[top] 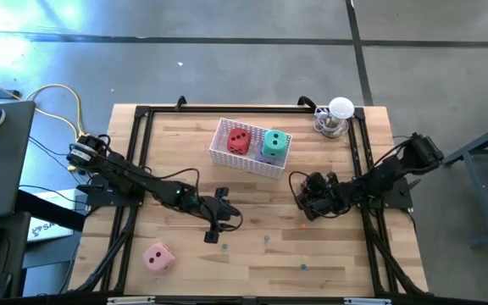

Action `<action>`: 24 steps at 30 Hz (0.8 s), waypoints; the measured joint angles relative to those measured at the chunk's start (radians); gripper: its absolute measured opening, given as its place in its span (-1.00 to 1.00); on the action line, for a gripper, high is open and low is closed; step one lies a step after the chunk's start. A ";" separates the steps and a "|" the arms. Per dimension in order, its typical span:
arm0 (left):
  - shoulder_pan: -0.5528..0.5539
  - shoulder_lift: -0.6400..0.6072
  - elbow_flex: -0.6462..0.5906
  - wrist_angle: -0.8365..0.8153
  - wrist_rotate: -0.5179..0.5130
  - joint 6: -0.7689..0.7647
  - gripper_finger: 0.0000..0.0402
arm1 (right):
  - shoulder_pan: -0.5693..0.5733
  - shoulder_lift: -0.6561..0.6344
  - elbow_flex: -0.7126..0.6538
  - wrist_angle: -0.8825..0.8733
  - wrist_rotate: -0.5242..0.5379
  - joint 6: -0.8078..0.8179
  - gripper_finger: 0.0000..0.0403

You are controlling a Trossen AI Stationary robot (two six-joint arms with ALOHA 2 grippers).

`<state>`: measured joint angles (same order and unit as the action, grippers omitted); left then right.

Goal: Pick & Place Dice
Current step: Put the small black die into the white bin

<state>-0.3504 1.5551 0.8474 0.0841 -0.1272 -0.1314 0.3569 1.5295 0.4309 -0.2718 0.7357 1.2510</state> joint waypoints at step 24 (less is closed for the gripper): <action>-0.002 0.000 0.000 -0.005 -0.001 0.012 -0.13 | 0.055 -0.066 0.089 0.077 -0.005 -0.319 -0.81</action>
<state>-0.3523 1.5551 0.8474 0.0792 -0.1284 -0.1194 0.4117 1.4635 0.5195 -0.1944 0.7306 0.9321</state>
